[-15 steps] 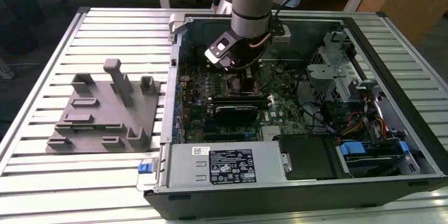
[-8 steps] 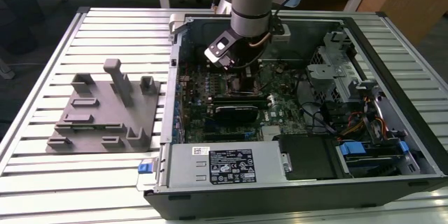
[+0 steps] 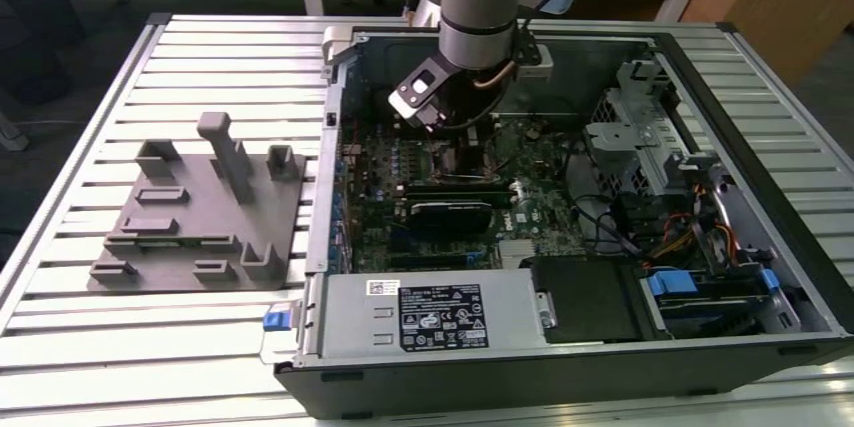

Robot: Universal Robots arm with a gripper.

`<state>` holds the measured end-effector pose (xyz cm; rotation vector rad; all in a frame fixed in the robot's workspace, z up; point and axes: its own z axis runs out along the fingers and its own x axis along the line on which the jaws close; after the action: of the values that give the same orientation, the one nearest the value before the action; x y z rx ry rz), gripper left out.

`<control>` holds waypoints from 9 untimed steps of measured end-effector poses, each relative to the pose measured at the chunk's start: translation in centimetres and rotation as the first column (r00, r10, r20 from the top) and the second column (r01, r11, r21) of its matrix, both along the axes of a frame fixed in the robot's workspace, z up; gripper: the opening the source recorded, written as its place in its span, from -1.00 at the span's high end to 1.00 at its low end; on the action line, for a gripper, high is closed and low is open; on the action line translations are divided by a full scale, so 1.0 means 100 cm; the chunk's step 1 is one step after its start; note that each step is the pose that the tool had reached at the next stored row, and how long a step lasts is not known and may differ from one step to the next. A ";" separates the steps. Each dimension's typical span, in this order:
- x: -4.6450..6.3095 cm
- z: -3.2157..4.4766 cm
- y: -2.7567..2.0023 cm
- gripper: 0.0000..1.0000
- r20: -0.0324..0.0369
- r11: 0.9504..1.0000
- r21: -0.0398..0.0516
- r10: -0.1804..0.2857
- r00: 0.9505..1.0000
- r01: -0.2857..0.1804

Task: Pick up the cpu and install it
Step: 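Place the cpu into insertion slot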

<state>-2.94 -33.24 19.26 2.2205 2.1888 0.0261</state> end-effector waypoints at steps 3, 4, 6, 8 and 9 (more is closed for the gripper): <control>0.000 0.0002 0.0000 -0.23 0.000 1.000 0.004 0.000 1.000 0.000; 0.000 0.0004 0.0000 -0.23 0.000 1.000 0.005 0.000 1.000 0.000; 0.000 0.0016 0.0000 -0.23 0.000 1.000 0.005 0.000 1.000 0.000; 0.000 0.0039 0.0000 -0.23 0.000 1.000 0.005 0.000 1.000 0.000; 0.000 0.0054 0.0000 -0.23 0.000 1.000 0.005 0.000 1.000 0.000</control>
<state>-2.94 -33.24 19.80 2.2233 2.1912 0.0316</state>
